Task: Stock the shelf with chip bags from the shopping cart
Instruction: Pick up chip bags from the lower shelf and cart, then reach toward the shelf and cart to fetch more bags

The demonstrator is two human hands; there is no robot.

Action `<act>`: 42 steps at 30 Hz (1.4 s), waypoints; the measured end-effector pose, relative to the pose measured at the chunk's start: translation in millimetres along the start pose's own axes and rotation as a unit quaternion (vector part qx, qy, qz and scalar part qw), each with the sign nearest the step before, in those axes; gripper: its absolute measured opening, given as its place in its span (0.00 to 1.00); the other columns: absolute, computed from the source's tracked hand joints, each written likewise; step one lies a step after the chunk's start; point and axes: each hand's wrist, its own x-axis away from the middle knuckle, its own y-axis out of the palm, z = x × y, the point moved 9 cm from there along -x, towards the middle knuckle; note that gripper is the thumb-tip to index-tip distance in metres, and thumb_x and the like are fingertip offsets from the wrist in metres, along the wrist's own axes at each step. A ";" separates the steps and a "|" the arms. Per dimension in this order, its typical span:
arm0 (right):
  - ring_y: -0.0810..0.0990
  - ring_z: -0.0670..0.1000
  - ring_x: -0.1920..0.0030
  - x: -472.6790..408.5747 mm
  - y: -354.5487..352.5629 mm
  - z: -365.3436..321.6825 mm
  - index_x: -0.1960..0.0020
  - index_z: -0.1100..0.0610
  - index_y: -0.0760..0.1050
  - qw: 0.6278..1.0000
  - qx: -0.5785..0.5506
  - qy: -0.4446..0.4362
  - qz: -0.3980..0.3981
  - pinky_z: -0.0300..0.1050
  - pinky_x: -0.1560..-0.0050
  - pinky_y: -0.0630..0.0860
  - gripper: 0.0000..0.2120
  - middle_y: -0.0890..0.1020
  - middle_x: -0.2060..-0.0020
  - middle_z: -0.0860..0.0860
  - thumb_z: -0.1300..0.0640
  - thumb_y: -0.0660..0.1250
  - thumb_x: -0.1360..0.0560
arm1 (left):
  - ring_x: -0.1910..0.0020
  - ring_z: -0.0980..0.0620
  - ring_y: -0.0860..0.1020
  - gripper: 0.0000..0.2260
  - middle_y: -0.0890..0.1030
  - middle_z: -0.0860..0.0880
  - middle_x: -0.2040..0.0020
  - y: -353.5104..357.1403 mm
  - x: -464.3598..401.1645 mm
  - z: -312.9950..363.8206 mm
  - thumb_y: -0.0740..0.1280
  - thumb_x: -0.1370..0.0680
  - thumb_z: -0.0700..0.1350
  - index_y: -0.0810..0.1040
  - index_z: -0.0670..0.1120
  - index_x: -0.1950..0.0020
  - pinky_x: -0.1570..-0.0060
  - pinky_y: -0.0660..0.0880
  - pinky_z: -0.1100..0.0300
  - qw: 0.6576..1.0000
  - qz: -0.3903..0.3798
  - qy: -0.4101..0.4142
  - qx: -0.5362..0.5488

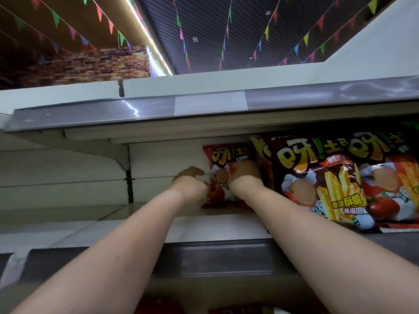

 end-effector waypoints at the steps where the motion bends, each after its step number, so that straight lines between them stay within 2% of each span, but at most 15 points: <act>1: 0.76 0.57 0.42 5.3 -1.0 -5.5 0.41 0.64 0.74 1.000 -0.023 -0.006 0.006 0.43 0.50 0.70 0.14 0.77 0.41 0.59 0.57 0.57 0.20 | 0.39 0.48 0.72 0.18 0.72 0.46 0.33 -5.0 6.9 -0.4 0.65 0.21 0.41 0.70 0.47 0.31 0.47 0.67 0.64 1.000 0.000 -0.003 0.011; 3: 0.76 0.56 0.50 20.9 -1.2 -15.8 0.48 0.64 0.76 0.998 -0.066 -0.016 0.005 0.42 0.55 0.70 0.13 0.78 0.46 0.58 0.58 0.55 0.20 | 0.40 0.48 0.73 0.16 0.73 0.45 0.36 -17.8 23.5 -4.3 0.64 0.21 0.44 0.72 0.46 0.32 0.45 0.68 0.62 0.999 0.015 -0.014 0.034; 5: 0.76 0.55 0.46 40.9 -3.1 -28.5 0.45 0.61 0.76 0.994 -0.103 -0.028 0.010 0.41 0.51 0.72 0.11 0.77 0.44 0.56 0.61 0.57 0.21 | 0.44 0.49 0.74 0.15 0.76 0.47 0.39 -37.2 42.7 -10.6 0.64 0.21 0.45 0.74 0.46 0.34 0.47 0.70 0.61 0.998 0.055 -0.012 0.039; 7: 0.75 0.52 0.42 65.0 -3.8 -46.4 0.40 0.55 0.76 0.986 -0.155 -0.063 0.017 0.40 0.47 0.73 0.15 0.77 0.39 0.52 0.63 0.58 0.23 | 0.48 0.53 0.74 0.11 0.78 0.49 0.41 -60.0 65.7 -17.5 0.64 0.21 0.45 0.76 0.48 0.39 0.51 0.68 0.64 0.994 0.101 -0.001 0.039; 10: 0.75 0.49 0.43 107.9 6.9 -76.8 0.42 0.50 0.77 0.972 -0.202 -0.119 0.003 0.39 0.47 0.71 0.15 0.78 0.41 0.49 0.63 0.59 0.23 | 0.46 0.52 0.76 0.10 0.79 0.51 0.47 -91.6 103.9 -32.4 0.64 0.22 0.45 0.78 0.48 0.42 0.51 0.67 0.65 0.989 0.144 0.004 0.038; 14: 0.75 0.45 0.47 163.6 36.3 -110.0 0.48 0.50 0.78 0.954 -0.240 -0.176 -0.045 0.35 0.49 0.66 0.13 0.77 0.52 0.45 0.65 0.61 0.25 | 0.49 0.49 0.77 0.05 0.80 0.49 0.51 -126.5 153.9 -73.7 0.64 0.22 0.44 0.78 0.50 0.48 0.52 0.70 0.61 0.984 0.160 -0.037 0.072; 17: 0.74 0.43 0.50 202.0 61.5 -131.4 0.51 0.48 0.76 0.940 -0.258 -0.208 -0.083 0.36 0.49 0.68 0.14 0.77 0.54 0.45 0.66 0.61 0.25 | 0.49 0.48 0.80 0.04 0.80 0.49 0.54 -152.5 190.0 -111.2 0.64 0.23 0.43 0.77 0.52 0.56 0.52 0.73 0.58 0.979 0.173 -0.069 0.085; 22: 0.76 0.41 0.51 268.1 115.5 -154.6 0.53 0.49 0.77 0.908 -0.296 -0.239 -0.178 0.34 0.50 0.68 0.14 0.78 0.57 0.42 0.67 0.61 0.25 | 0.60 0.52 0.79 0.08 0.79 0.51 0.59 -176.2 255.8 -177.0 0.63 0.22 0.42 0.74 0.53 0.59 0.64 0.71 0.63 0.962 0.194 -0.150 0.121; 25: 0.77 0.43 0.51 308.1 160.1 -159.2 0.54 0.47 0.76 0.885 -0.286 -0.255 -0.263 0.37 0.48 0.71 0.14 0.79 0.57 0.42 0.66 0.61 0.25 | 0.64 0.55 0.77 0.08 0.78 0.52 0.60 -174.5 298.6 -220.2 0.63 0.21 0.41 0.74 0.51 0.58 0.65 0.71 0.64 0.947 0.207 -0.209 0.127; 29: 0.79 0.46 0.53 352.5 222.4 -145.2 0.56 0.47 0.76 0.853 -0.273 -0.244 -0.371 0.41 0.50 0.74 0.15 0.80 0.56 0.45 0.67 0.62 0.25 | 0.63 0.54 0.77 0.03 0.78 0.48 0.55 -153.5 350.2 -274.8 0.63 0.21 0.42 0.75 0.48 0.53 0.66 0.71 0.65 0.919 0.209 -0.305 0.134; 31: 0.78 0.46 0.52 371.8 251.3 -132.8 0.59 0.46 0.76 0.836 -0.262 -0.244 -0.415 0.41 0.48 0.74 0.16 0.80 0.56 0.45 0.67 0.63 0.26 | 0.63 0.53 0.77 0.04 0.78 0.47 0.54 -141.4 373.7 -295.3 0.63 0.21 0.41 0.75 0.47 0.52 0.70 0.71 0.68 0.900 0.223 -0.352 0.131; 33: 0.78 0.46 0.53 390.5 277.1 -116.3 0.59 0.46 0.75 0.818 -0.248 -0.245 -0.457 0.39 0.50 0.72 0.16 0.80 0.56 0.46 0.67 0.63 0.26 | 0.60 0.52 0.77 0.04 0.78 0.47 0.53 -125.7 394.8 -312.8 0.63 0.21 0.40 0.76 0.45 0.48 0.69 0.72 0.69 0.884 0.226 -0.390 0.124; 35: 0.79 0.47 0.53 408.7 301.9 -96.2 0.58 0.45 0.76 0.800 -0.228 -0.238 -0.501 0.41 0.50 0.73 0.14 0.81 0.54 0.47 0.65 0.64 0.26 | 0.58 0.52 0.77 0.05 0.79 0.47 0.52 -108.4 419.3 -330.1 0.63 0.20 0.42 0.76 0.45 0.46 0.63 0.73 0.64 0.863 0.224 -0.437 0.118; 39: 0.78 0.48 0.47 446.4 347.3 -54.2 0.52 0.50 0.78 0.756 -0.184 -0.214 -0.590 0.42 0.41 0.73 0.10 0.81 0.52 0.47 0.64 0.64 0.25 | 0.60 0.52 0.75 0.03 0.78 0.45 0.51 -72.4 475.5 -359.4 0.63 0.20 0.40 0.76 0.46 0.49 0.60 0.73 0.61 0.816 0.226 -0.516 0.127; 42: 0.77 0.47 0.46 470.9 375.0 -22.5 0.46 0.54 0.79 0.739 -0.152 -0.193 -0.628 0.40 0.43 0.72 0.10 0.79 0.50 0.47 0.64 0.63 0.23 | 0.58 0.51 0.76 0.03 0.78 0.46 0.52 -38.3 515.6 -383.2 0.63 0.20 0.42 0.76 0.45 0.48 0.57 0.73 0.59 0.795 0.203 -0.560 0.116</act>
